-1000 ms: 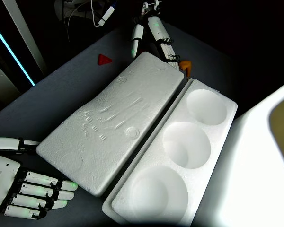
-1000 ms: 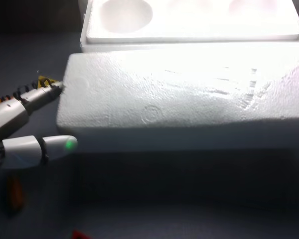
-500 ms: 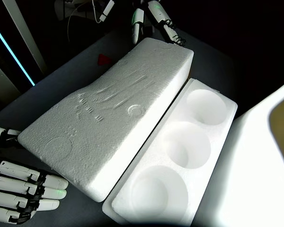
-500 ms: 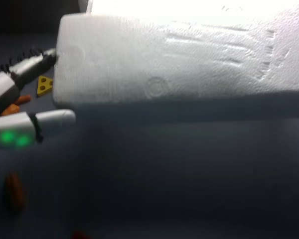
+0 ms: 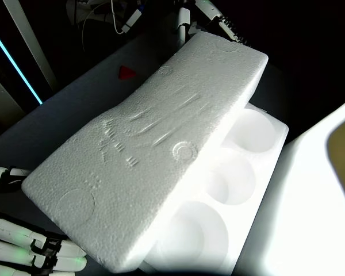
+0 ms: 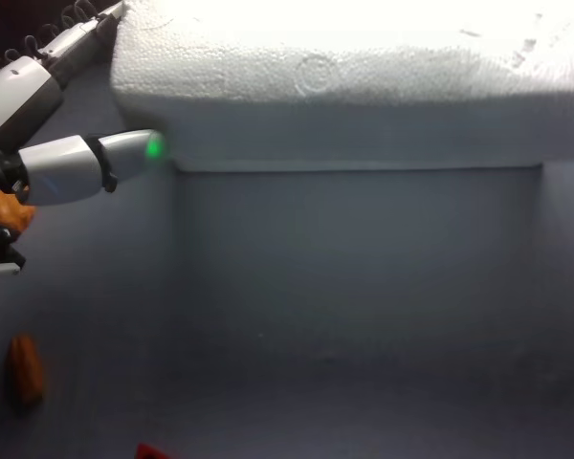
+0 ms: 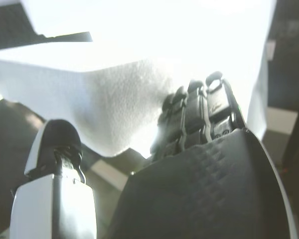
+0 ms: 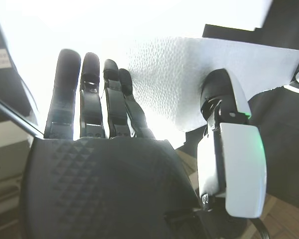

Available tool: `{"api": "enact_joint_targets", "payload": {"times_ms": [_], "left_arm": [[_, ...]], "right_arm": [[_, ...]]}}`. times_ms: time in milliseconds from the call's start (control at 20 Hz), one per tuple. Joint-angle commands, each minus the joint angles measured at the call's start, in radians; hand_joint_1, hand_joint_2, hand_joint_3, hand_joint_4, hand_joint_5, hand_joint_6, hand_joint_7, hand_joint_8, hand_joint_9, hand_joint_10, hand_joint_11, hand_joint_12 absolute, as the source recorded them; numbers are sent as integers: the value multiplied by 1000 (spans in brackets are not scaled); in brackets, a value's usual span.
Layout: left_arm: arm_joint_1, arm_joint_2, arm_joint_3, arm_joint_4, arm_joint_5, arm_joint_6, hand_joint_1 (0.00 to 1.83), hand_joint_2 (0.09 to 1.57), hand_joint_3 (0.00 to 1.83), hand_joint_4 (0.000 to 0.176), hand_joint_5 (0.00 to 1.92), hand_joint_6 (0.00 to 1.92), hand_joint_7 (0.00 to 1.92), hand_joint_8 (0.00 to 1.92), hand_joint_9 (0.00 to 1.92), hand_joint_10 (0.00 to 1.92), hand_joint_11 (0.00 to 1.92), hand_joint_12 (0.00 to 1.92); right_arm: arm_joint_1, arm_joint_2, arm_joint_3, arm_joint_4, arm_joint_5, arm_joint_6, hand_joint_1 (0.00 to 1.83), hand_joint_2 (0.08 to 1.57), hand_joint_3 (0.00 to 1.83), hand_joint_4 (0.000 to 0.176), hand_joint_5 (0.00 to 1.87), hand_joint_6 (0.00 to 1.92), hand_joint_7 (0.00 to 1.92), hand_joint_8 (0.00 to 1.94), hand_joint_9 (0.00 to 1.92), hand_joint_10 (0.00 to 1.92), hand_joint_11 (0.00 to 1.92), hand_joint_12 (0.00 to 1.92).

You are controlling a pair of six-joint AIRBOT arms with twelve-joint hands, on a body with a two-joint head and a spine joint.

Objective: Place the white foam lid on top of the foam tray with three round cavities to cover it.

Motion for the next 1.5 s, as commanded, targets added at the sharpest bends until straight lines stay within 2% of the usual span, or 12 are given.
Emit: {"api": "enact_joint_targets", "payload": {"times_ms": [0, 150, 400, 600, 650, 750, 900, 1000, 1100, 1200, 1250, 1450], "left_arm": [[-26, -24, 0, 112, -109, -7, 568, 1125, 0, 0, 163, 22, 21, 3, 0, 0, 0, 0], [-59, -48, 32, 111, -85, -10, 591, 1119, 0, 0, 173, 24, 24, 3, 0, 0, 0, 0], [-106, -94, 90, 80, -57, -11, 533, 1113, 0, 0, 172, 19, 28, 4, 0, 0, 0, 0], [-145, -128, 137, 68, -30, -18, 511, 1103, 0, 0, 179, 19, 33, 4, 0, 0, 41, 20], [-156, -133, 145, 66, -24, -18, 523, 1094, 16, 0, 187, 13, 33, 0, 0, 0, 7, 400], [-181, -147, 166, 66, -4, -19, 523, 1089, 7, 0, 196, 11, 49, 3, 14, 5, 1, 741], [-204, -156, 186, 64, 8, -20, 556, 1087, 3, 0, 198, 7, 62, 3, 40, 15, 0, 924], [-223, -164, 201, 64, 28, -19, 589, 1124, 3, 0, 157, 4, 0, 0, 0, 0, 0, 870], [-234, -178, 223, 64, 58, -21, 618, 1128, 1, 0, 160, 1, 0, 0, 0, 0, 0, 678], [-240, -190, 238, 63, 74, -28, 578, 1123, 0, 0, 170, 4, 0, 0, 0, 0, 0, 653], [-244, -196, 245, 63, 83, -28, 556, 1121, 0, 0, 167, 2, 0, 0, 0, 0, 0, 648], [-248, -208, 265, 62, 115, -31, 541, 1119, 0, 0, 160, 0, 0, 0, 0, 0, 0, 663]], "right_arm": [[38, -12, 7, -96, 106, 13, 455, 1200, 4, 0, 0, 543, 180, 114, 0, 582, 0, 1873], [87, -29, 39, -103, 52, 4, 413, 1216, 9, 0, 0, 429, 174, 126, 0, 624, 0, 1833], [156, -63, 96, -102, -24, -6, 416, 1254, 8, 0, 0, 158, 65, 94, 0, 270, 0, 1684], [204, -88, 135, -103, -74, -19, 522, 1241, 0, 0, 75, 648, 250, 276, 0, 832, 0, 1813], [217, -92, 141, -103, -83, -23, 530, 1236, 0, 0, 194, 680, 262, 264, 0, 741, 0, 1800], [243, -102, 158, -104, -108, -27, 526, 1233, 0, 0, 242, 685, 297, 268, 0, 759, 0, 1798], [264, -119, 179, -104, -132, -29, 531, 1224, 0, 0, 48, 825, 296, 551, 0, 1053, 0, 1896], [278, -130, 193, -104, -150, -29, 512, 1235, 1, 0, 0, 681, 2, 635, 0, 622, 0, 1921], [297, -146, 213, -104, -176, -32, 471, 1218, 0, 0, 0, 89, 0, 396, 0, 475, 0, 1921], [318, -156, 228, -104, -199, -41, 435, 1201, 0, 0, 0, 21, 0, 286, 0, 384, 0, 1921], [327, -158, 233, -104, -208, -44, 429, 1186, 0, 0, 0, 3, 0, 56, 0, 76, 0, 1921], [351, -164, 248, -104, -237, -56, 471, 1181, 0, 0, 0, 0, 0, 0, 0, 0, 0, 1921]]}}
